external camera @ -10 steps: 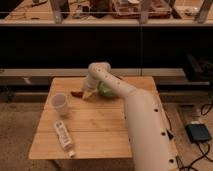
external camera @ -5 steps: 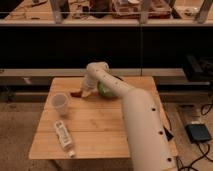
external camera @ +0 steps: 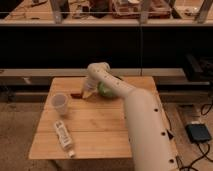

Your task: Drag the pepper across the table

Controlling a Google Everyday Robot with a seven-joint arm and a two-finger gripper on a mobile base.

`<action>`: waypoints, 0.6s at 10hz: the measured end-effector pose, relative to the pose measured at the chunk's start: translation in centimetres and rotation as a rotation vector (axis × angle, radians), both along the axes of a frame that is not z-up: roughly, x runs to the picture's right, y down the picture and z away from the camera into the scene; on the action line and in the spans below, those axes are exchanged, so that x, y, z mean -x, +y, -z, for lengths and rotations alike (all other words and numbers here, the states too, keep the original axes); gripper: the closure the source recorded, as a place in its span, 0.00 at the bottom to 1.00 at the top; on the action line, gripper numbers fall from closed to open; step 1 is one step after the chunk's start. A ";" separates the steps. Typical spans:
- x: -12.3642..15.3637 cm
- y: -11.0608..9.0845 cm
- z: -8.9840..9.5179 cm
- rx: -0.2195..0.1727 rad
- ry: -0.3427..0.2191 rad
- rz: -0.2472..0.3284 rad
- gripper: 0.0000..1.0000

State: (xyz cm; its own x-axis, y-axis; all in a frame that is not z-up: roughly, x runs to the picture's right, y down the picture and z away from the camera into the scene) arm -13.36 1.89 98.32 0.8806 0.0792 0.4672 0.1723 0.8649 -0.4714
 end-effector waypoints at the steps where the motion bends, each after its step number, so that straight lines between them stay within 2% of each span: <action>1: -0.5 0.3 0.2 0.002 0.000 -0.001 0.80; 6: -3.6 1.6 1.3 0.002 0.031 -0.019 0.80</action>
State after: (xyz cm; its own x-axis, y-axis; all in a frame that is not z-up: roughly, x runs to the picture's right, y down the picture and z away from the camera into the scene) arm -9.74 3.53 97.02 0.8930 0.0970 0.4394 0.1411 0.8669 -0.4781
